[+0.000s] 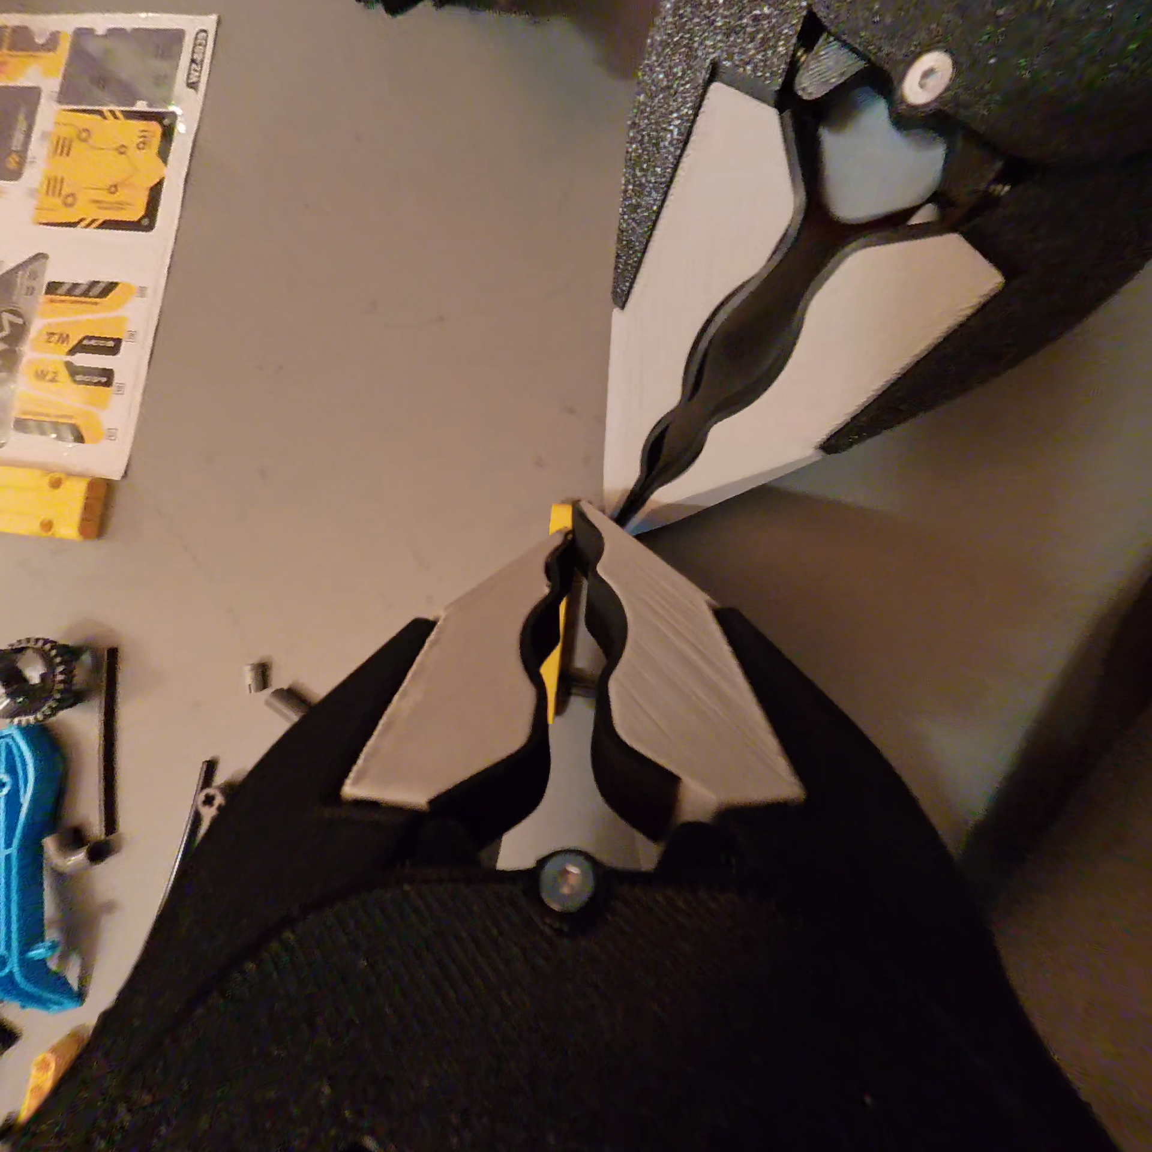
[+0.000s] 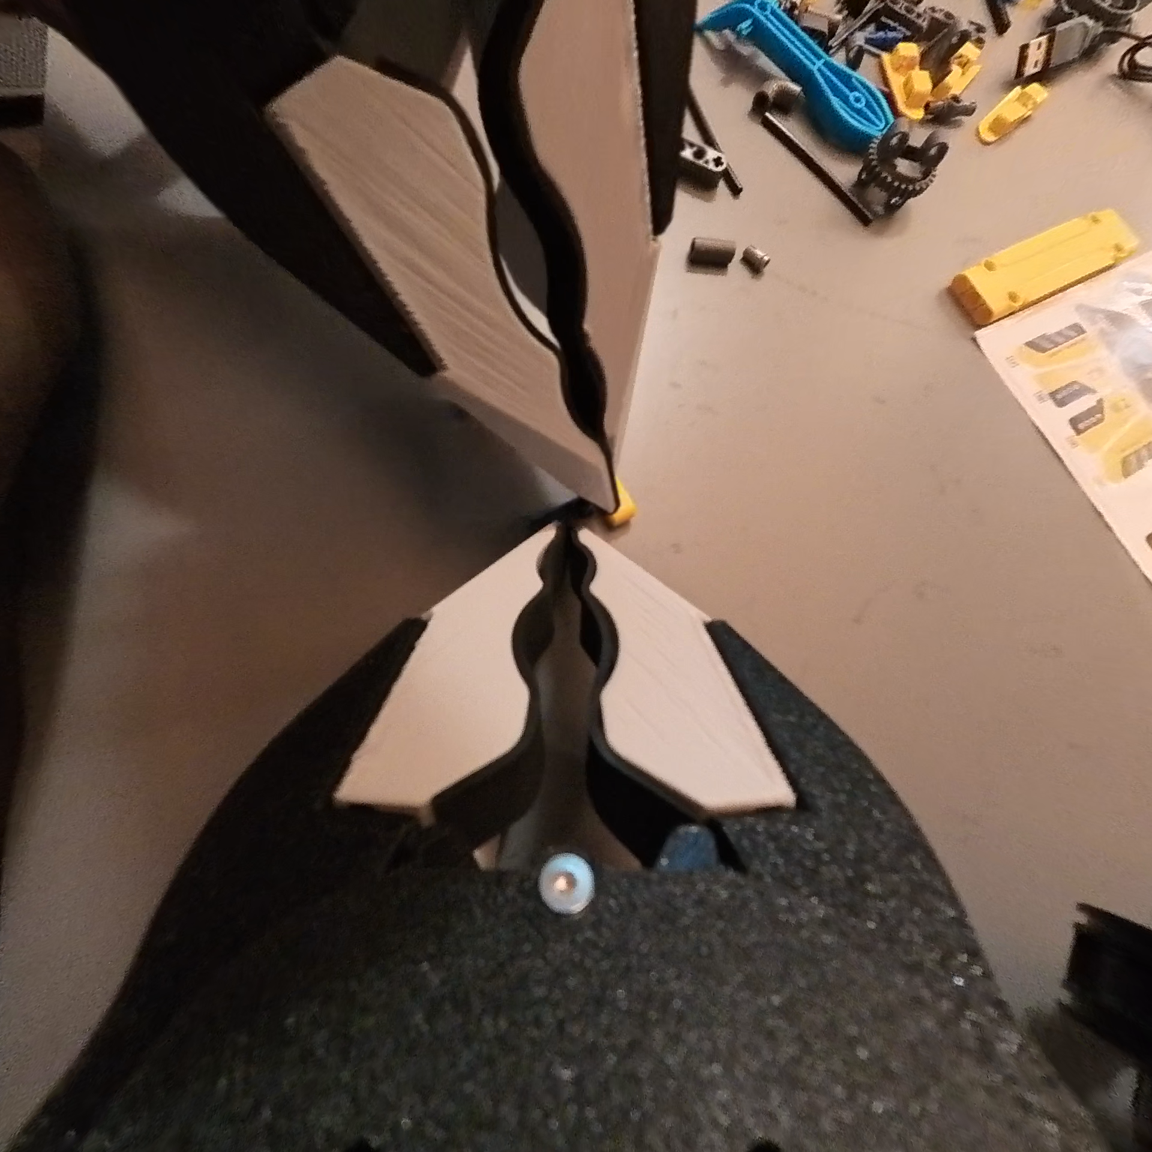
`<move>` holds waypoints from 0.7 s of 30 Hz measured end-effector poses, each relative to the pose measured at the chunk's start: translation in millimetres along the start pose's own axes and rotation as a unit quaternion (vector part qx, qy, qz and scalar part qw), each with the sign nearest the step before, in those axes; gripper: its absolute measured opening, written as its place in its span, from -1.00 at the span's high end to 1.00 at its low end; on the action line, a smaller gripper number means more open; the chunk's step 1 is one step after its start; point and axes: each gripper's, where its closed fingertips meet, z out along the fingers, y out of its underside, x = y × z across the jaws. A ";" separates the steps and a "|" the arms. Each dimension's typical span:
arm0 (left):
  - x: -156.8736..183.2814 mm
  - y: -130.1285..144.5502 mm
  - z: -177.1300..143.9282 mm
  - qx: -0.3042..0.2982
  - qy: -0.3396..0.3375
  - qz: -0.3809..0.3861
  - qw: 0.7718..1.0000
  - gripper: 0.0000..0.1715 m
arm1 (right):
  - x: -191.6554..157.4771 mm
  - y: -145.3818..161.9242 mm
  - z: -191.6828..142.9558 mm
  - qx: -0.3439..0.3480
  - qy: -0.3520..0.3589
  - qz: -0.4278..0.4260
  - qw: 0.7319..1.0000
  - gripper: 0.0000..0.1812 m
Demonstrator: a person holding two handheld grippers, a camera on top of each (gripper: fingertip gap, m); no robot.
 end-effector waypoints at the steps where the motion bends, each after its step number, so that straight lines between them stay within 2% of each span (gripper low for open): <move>1: 1.1 -1.4 -0.5 0.007 0.005 -0.003 1.000 1.00 | 1.3 0.2 -0.1 0.000 0.001 0.004 1.000 1.00; 5: -9.2 -12.0 -14.6 0.052 0.008 -0.032 0.998 1.00 | 4.3 -2.8 -3.2 0.014 0.000 0.020 1.000 1.00; 9: -18.4 -21.5 -33.4 0.112 0.047 -0.085 0.989 1.00 | 10.7 -5.4 -8.4 0.032 0.005 0.044 0.999 1.00; 12: -18.0 -20.4 -39.0 0.132 0.075 -0.111 0.982 1.00 | 12.8 -5.1 -11.5 0.039 0.010 0.050 0.998 1.00; 18: -11.7 -4.7 -30.2 0.108 0.066 -0.101 0.987 1.00 | 18.3 0.6 -17.7 0.039 0.024 0.068 0.997 0.96; 19: -10.9 -2.7 -28.2 0.104 0.064 -0.099 0.988 0.85 | 17.9 1.2 -18.2 0.039 0.022 0.072 0.996 0.93; 21: -5.4 2.0 -23.3 0.089 0.073 -0.092 0.989 0.74 | 16.3 2.6 -16.6 0.033 0.013 0.076 0.997 0.85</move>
